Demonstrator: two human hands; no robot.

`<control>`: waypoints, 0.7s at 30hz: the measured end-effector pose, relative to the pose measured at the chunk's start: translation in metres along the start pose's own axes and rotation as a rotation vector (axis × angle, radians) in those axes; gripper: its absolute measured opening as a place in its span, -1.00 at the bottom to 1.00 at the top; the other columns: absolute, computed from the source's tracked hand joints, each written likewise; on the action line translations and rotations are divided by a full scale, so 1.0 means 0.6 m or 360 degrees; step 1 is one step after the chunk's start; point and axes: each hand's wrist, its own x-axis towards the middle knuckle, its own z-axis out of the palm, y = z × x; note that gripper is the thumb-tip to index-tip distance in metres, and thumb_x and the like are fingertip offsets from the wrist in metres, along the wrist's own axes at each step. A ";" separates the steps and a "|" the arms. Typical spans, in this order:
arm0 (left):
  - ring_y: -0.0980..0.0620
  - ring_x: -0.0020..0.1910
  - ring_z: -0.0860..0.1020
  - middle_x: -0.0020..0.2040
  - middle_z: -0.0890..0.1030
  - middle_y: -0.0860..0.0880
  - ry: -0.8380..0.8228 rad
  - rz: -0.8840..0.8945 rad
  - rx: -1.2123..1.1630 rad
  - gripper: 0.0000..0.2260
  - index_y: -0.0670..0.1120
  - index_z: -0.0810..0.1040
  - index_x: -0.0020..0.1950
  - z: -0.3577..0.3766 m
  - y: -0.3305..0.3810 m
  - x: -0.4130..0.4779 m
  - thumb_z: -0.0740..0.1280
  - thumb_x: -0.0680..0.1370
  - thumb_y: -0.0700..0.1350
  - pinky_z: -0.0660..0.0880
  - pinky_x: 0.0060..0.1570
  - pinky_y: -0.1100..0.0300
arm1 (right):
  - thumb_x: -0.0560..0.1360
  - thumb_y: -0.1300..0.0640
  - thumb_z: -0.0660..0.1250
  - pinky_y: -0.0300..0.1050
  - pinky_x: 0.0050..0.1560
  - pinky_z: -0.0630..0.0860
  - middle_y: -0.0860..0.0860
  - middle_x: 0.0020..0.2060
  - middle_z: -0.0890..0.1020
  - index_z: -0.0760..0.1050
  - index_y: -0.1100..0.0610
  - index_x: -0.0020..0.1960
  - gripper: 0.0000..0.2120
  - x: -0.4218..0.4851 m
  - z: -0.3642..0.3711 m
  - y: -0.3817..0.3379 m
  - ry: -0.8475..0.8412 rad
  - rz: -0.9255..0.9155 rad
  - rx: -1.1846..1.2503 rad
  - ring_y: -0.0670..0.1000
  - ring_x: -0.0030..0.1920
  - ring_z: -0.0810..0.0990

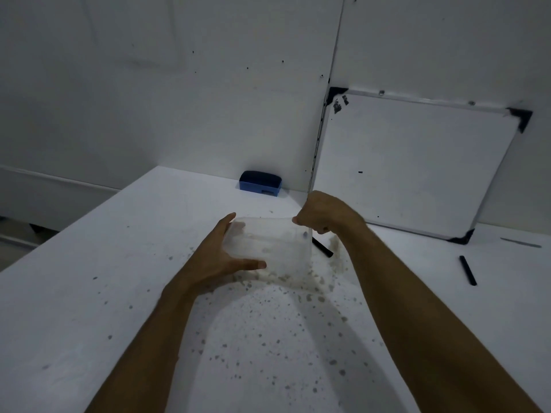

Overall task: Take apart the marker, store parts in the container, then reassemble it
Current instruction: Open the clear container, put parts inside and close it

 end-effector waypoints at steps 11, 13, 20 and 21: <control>0.00 0.43 0.34 0.42 0.30 0.13 -0.0053 0.0060 -0.0066 0.22 0.16 0.13 0.45 0.010 0.007 -0.007 0.38 -0.10 0.64 0.26 0.49 -0.09 | 0.58 0.08 0.43 -0.19 -0.24 0.58 0.11 -0.25 0.65 0.53 0.28 -0.07 -0.75 -0.010 -0.015 0.015 -0.0306 0.0286 0.0308 -0.02 -0.32 0.61; 0.04 0.41 0.36 0.41 0.32 0.15 -0.0066 0.0065 -0.0056 0.19 0.17 0.14 0.45 0.008 0.002 -0.005 0.40 -0.06 0.62 0.27 0.48 -0.07 | 0.57 0.07 0.44 -0.19 -0.24 0.57 0.10 -0.25 0.67 0.53 0.27 -0.13 -0.73 -0.013 -0.016 0.019 -0.0311 0.0325 0.0369 -0.02 -0.34 0.61; 0.04 0.35 0.37 0.37 0.34 0.15 -0.0081 0.0076 -0.0052 0.21 0.11 0.18 0.43 0.008 0.001 -0.007 0.39 -0.09 0.63 0.27 0.43 0.00 | 0.50 -0.04 0.51 -0.01 0.15 0.65 0.11 -0.13 0.77 0.65 0.27 0.07 -0.63 -0.050 0.008 0.054 -0.0124 0.0249 0.0379 0.07 -0.04 0.76; 0.04 0.36 0.35 0.38 0.32 0.15 -0.0077 0.0069 -0.0031 0.25 0.11 0.16 0.45 0.008 0.002 -0.007 0.38 -0.12 0.64 0.26 0.44 -0.01 | 0.50 0.00 0.51 0.01 0.18 0.64 0.12 -0.12 0.77 0.66 0.26 0.09 -0.66 -0.053 0.014 0.058 -0.0047 0.0224 0.0423 0.09 -0.04 0.76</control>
